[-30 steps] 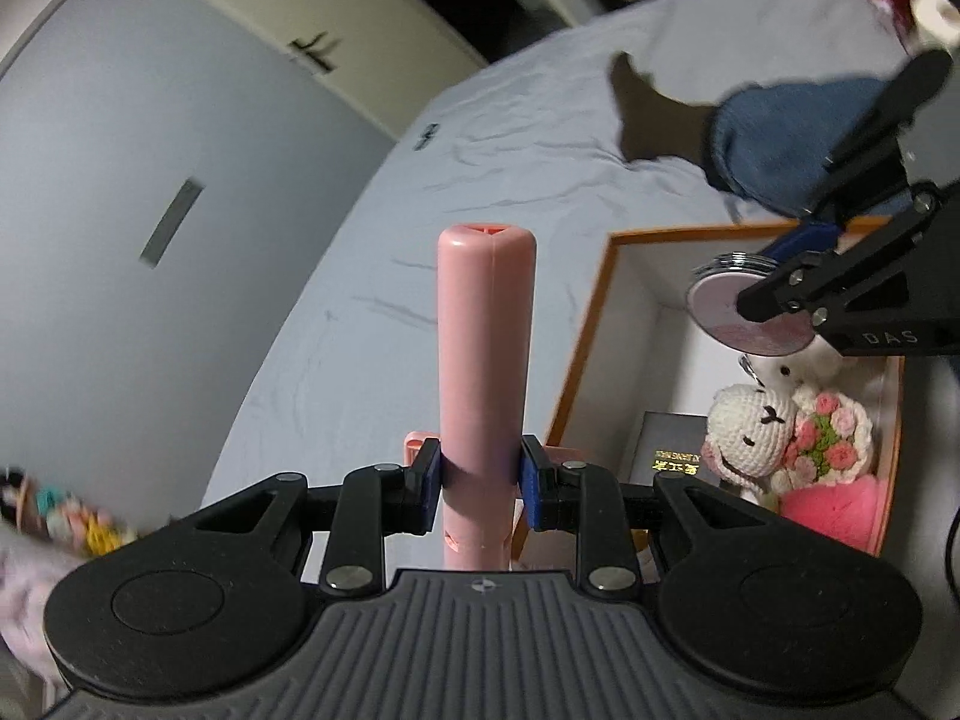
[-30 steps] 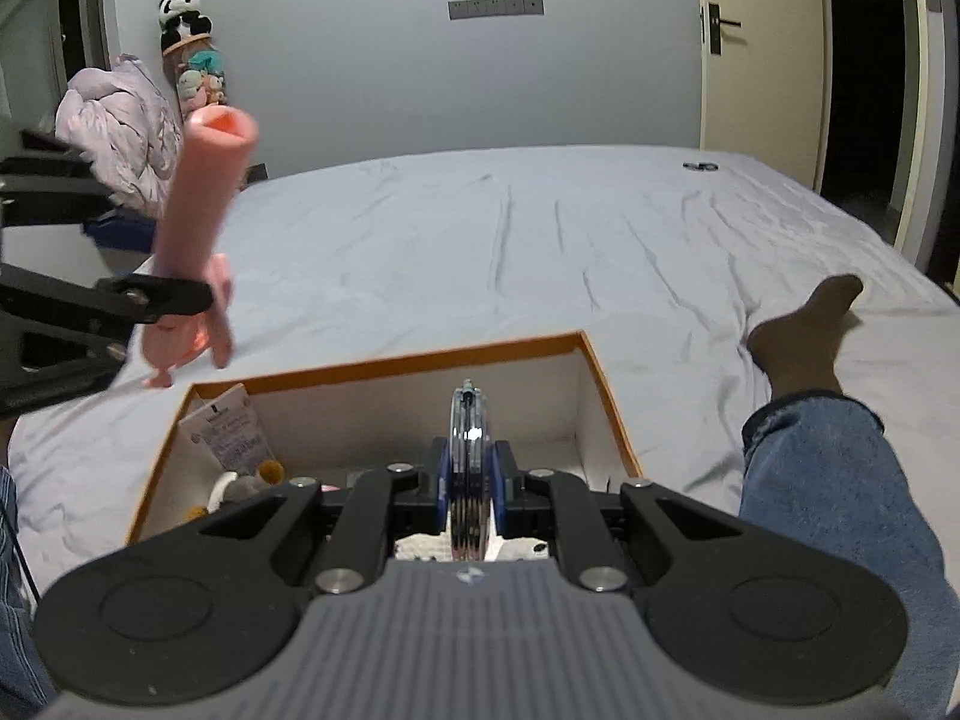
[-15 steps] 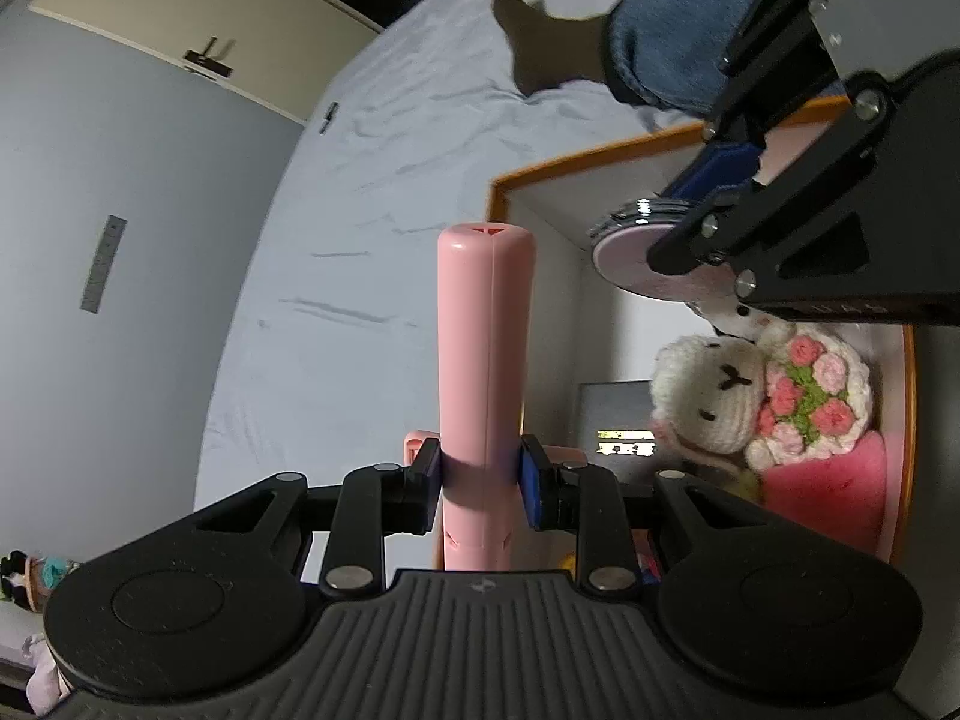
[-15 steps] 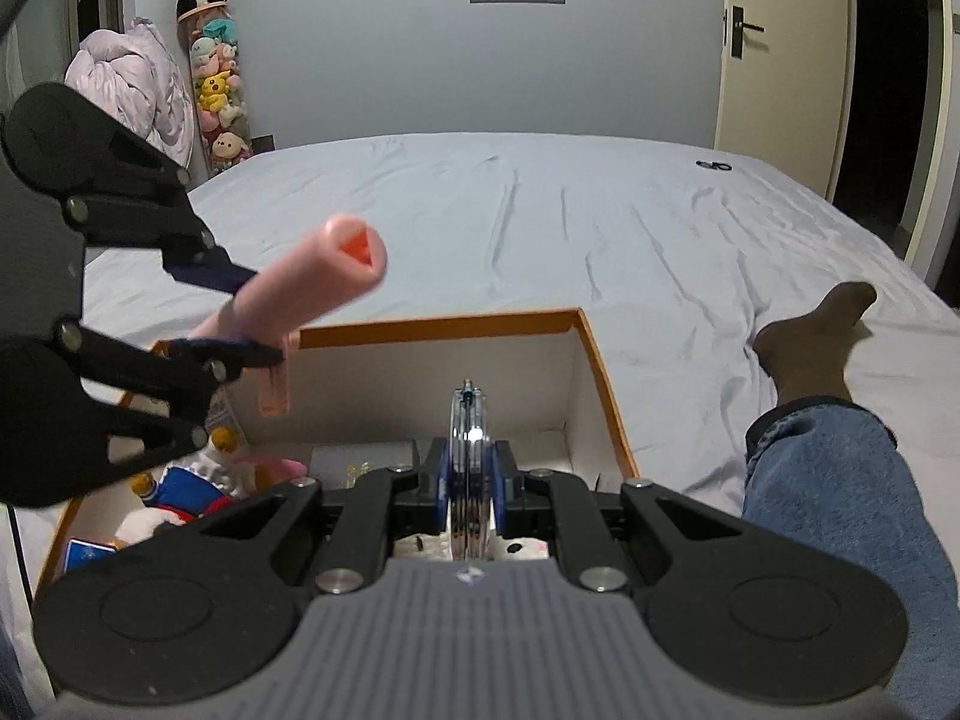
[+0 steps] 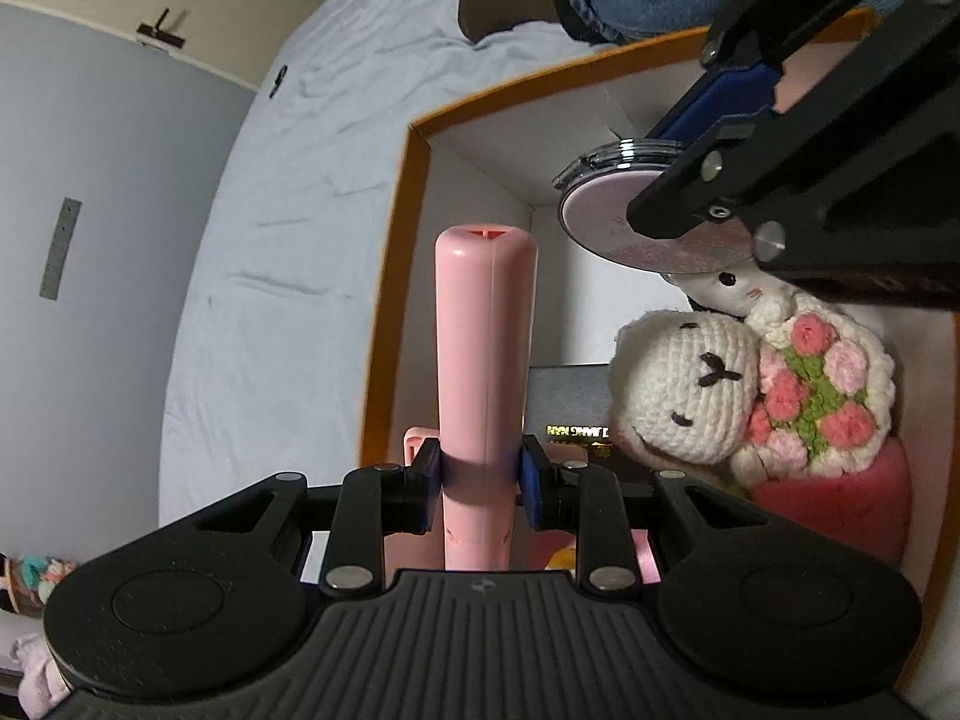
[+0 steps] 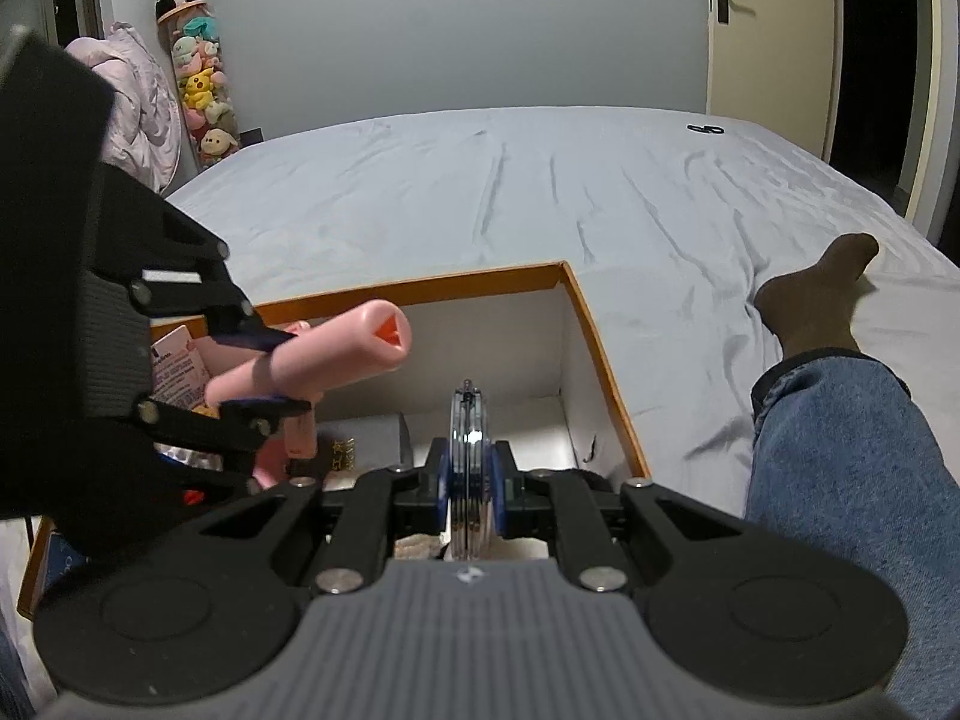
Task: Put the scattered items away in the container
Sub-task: 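Lower the selfie stick and compact mirror into the shoebox with both tools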
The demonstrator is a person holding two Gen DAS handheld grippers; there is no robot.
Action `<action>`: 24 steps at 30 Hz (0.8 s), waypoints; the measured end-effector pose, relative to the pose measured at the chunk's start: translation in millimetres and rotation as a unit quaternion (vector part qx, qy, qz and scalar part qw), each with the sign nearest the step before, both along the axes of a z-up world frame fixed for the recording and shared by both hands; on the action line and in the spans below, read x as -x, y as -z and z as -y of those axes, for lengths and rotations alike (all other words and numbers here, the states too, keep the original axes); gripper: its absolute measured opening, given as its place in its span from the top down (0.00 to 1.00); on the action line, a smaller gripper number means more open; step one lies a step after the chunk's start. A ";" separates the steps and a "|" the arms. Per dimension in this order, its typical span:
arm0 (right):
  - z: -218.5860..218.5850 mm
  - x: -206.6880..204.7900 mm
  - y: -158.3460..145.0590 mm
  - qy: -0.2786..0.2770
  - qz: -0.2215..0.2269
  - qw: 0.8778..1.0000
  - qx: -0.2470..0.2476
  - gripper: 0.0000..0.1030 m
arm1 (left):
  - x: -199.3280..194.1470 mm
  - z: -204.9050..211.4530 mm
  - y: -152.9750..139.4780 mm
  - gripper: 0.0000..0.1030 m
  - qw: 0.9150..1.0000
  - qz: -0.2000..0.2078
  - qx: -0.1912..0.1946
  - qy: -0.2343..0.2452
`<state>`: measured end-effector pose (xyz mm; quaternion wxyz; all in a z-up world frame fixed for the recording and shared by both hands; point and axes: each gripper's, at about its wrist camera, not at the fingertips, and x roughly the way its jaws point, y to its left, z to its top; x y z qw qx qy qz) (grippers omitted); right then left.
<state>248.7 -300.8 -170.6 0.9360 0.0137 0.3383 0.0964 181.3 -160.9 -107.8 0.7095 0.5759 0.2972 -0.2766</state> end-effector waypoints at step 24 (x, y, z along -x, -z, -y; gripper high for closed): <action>-1.1 -4.4 2.0 -0.007 0.003 1.000 0.009 0.86 | -24.3 14.8 11.4 0.69 0.998 -0.006 0.058 -0.022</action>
